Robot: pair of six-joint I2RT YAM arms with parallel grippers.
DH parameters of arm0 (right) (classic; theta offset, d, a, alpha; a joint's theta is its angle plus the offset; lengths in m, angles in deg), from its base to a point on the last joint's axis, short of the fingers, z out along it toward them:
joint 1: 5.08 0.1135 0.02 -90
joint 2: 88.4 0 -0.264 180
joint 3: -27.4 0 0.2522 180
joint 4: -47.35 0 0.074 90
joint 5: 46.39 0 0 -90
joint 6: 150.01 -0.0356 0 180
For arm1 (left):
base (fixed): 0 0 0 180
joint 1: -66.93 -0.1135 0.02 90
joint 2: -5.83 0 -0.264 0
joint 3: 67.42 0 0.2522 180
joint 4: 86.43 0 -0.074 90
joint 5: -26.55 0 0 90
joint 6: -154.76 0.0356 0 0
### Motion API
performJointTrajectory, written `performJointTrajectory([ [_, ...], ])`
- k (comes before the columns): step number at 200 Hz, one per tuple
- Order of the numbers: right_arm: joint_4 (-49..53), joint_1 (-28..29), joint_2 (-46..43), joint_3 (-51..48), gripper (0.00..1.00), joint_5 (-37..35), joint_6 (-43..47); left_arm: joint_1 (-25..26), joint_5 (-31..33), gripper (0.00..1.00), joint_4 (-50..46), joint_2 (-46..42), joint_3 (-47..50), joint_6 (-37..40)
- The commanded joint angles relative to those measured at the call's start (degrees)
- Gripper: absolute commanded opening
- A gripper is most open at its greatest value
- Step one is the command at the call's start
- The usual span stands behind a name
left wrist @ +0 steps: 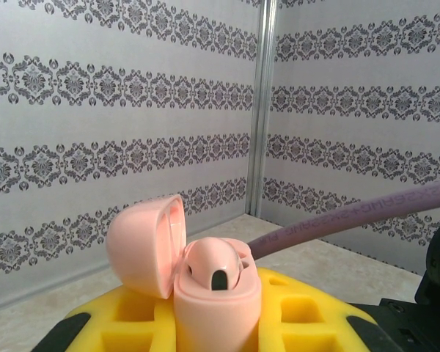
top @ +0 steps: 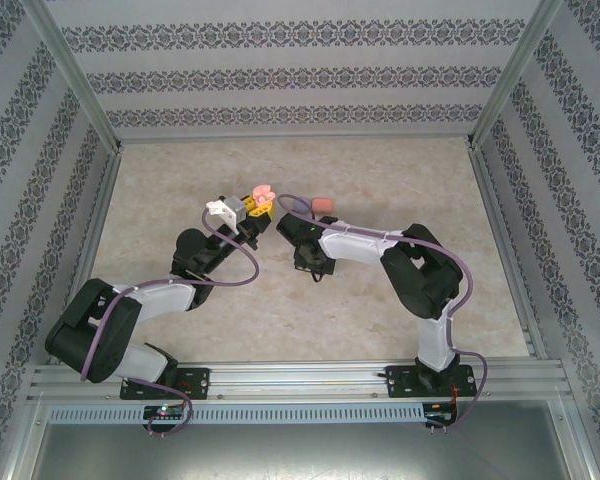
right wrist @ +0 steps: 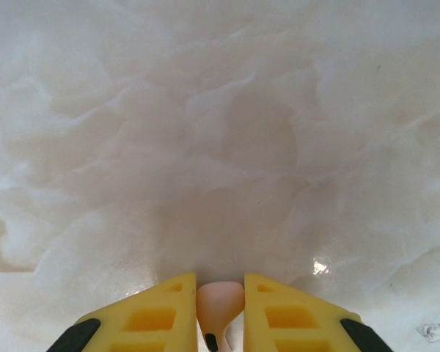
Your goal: Insert the wireless bluetooth earbuds into the charging case
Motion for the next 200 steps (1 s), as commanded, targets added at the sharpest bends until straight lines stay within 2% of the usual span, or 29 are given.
performJointTrajectory([
  [1,2.2,-0.9,-1.8,-2.9,0.19,-4.5,0.7,-0.6,-1.3,0.00,1.9,-2.2,-0.5,-0.5],
  [99,3.9,-1.3,-14.9,-3.7,0.19,-9.1,3.4,-0.7,-3.0,0.00,-1.6,-4.7,-2.8,0.3],
  [200,5.9,-2.2,-27.2,1.0,0.20,-10.8,9.9,-0.6,-4.8,0.00,-4.7,-5.3,-4.7,0.8],
])
